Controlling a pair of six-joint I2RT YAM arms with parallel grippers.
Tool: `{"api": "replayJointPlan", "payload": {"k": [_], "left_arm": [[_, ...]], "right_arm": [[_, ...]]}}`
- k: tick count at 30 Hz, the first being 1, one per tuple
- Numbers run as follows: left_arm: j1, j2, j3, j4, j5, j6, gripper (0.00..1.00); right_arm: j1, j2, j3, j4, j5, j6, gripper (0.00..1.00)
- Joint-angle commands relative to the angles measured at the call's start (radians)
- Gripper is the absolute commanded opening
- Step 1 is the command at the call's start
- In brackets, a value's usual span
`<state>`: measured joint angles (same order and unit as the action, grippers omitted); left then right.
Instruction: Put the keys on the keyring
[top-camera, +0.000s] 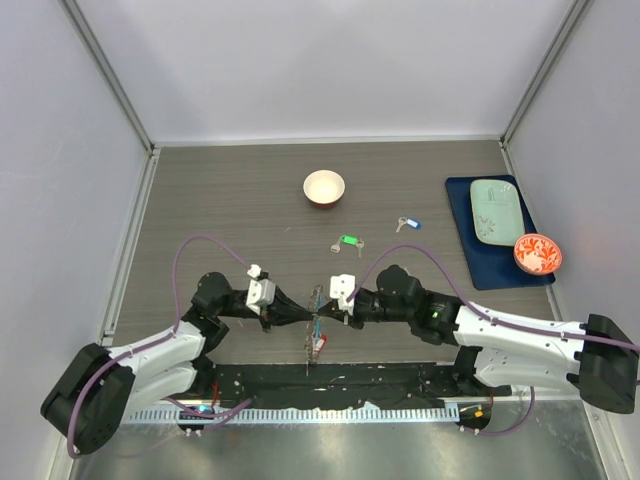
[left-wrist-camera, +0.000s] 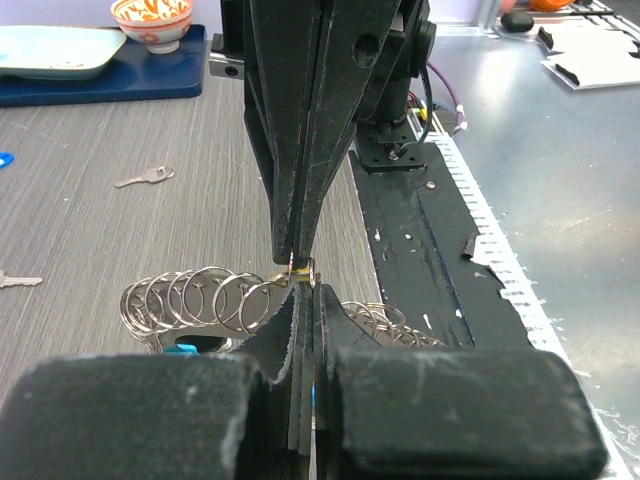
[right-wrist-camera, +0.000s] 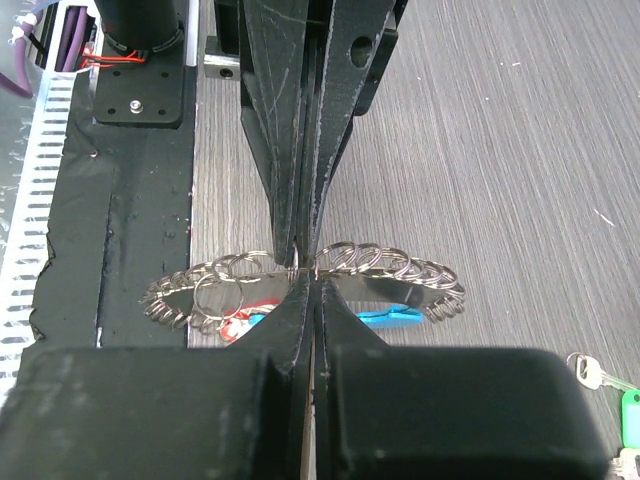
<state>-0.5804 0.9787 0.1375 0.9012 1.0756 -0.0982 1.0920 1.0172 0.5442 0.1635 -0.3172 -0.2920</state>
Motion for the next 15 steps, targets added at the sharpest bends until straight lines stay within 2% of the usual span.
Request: {"api": "replayJointPlan", "payload": {"k": [1, 15], "left_arm": [[-0.007, 0.009, 0.048, 0.076, 0.001, 0.003, 0.0], [-0.007, -0.044, 0.033, 0.035, -0.032, 0.038, 0.0]], "right_arm": [[0.002, -0.005, 0.034, 0.082, -0.033, 0.002, 0.01], [0.003, -0.103, -0.022, -0.039, 0.101, 0.077, 0.01]]}}
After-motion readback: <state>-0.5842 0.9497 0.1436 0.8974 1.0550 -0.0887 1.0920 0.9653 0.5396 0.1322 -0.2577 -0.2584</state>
